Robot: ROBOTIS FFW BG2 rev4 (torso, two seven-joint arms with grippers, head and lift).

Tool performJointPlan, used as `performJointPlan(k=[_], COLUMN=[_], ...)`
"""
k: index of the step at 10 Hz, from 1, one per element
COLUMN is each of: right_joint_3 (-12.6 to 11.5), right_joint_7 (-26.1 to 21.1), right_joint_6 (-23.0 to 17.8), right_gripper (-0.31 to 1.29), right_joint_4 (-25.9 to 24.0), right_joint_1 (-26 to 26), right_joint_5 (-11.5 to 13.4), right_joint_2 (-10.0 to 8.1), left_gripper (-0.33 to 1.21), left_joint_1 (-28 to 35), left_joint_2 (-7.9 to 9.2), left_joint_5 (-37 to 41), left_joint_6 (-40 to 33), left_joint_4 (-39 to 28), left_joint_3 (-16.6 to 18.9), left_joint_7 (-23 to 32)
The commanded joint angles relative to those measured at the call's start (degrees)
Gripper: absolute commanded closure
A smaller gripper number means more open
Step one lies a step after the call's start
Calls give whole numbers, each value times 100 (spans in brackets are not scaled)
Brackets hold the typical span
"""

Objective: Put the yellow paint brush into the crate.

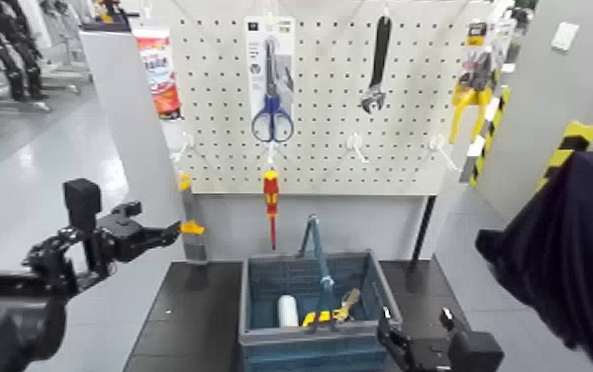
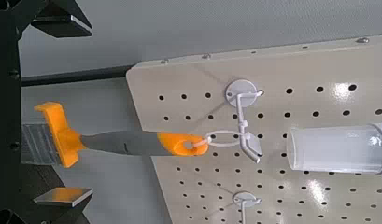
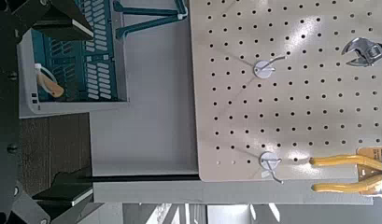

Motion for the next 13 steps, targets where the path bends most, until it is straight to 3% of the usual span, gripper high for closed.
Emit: performJointPlan(k=[1, 6, 11, 12, 13], right_joint_3=[23, 67, 84, 84, 84], right_joint_7=[0, 0, 9, 9, 9], right_joint_6=[-9, -36, -89, -97, -106], right_gripper=[14, 14, 14, 14, 14], right_joint_4=[24, 42, 42, 51, 42], right_joint_1=[-23, -67, -85, -93, -93], right_joint_5=[-10, -10, -36, -36, -36], right_joint_2=[0, 0, -18, -18, -18], left_gripper=[10, 10, 11, 18, 51], left_joint_1=[-406, -1091, -1346, -1373, -1373], left_joint_2=[45, -113, -227, -245, -254], left_joint_5=[152, 433, 662, 723, 749], left_joint_6=[-172, -498, -506, -498, -524], left_joint_4=[463, 1254, 1561, 1614, 1623], left_joint_3=[-317, -871, -1117, -1125, -1108], left_joint_7=[-91, -373, -583, -645, -645])
